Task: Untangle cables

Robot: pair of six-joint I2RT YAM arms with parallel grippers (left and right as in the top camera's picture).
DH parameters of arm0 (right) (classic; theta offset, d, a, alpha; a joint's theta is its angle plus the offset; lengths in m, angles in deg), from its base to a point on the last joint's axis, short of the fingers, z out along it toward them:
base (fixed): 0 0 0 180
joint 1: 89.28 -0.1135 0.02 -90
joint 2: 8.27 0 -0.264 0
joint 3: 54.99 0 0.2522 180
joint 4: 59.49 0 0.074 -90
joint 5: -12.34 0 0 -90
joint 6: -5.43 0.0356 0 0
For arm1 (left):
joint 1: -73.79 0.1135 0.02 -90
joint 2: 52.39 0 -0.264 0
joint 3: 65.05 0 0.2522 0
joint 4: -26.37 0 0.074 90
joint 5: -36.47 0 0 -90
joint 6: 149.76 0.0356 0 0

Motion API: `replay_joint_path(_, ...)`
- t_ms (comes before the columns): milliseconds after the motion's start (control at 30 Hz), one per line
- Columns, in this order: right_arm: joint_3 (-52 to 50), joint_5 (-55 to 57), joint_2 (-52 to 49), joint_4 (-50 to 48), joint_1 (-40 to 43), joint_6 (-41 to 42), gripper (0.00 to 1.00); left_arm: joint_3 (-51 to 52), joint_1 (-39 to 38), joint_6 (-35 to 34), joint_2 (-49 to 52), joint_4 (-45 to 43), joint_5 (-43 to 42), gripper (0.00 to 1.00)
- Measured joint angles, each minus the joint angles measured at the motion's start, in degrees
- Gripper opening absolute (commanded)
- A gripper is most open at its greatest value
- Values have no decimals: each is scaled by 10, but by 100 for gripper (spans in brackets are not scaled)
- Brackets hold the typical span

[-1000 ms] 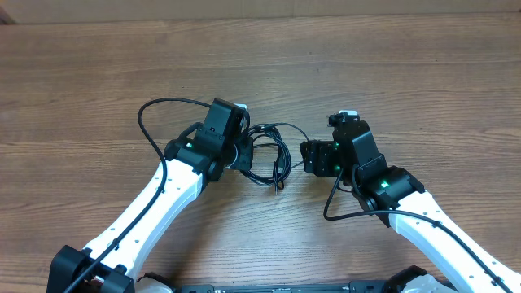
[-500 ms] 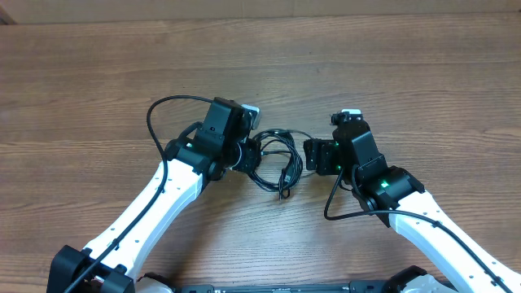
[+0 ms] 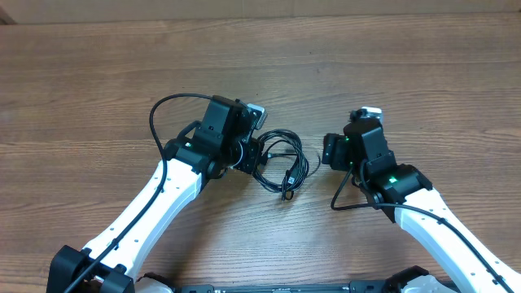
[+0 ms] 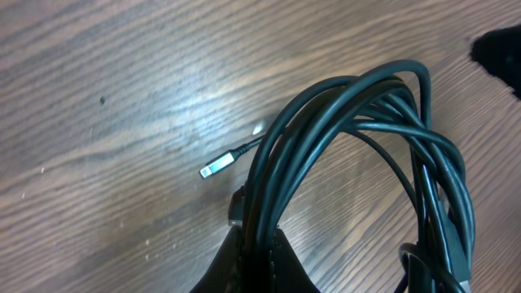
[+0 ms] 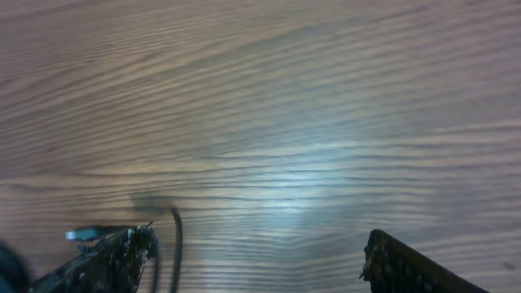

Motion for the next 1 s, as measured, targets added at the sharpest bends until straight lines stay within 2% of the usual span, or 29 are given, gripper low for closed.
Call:
replay_joint_path(267,0,-26,-7,2,25,4,86,0,0,2,0,-8,-14,4)
replay_joint_path(433,0,-112,-7,-39,25,-52,87,0,0,2,0,-7,-13,4)
replay_joint_path(800,0,-300,-7,-45,25,-167,86,0,0,-1,0,16,24,4)
replay_joint_path(1000,0,-395,-7,-45,25,-221,79,0,0,-1,0,16,27,4)
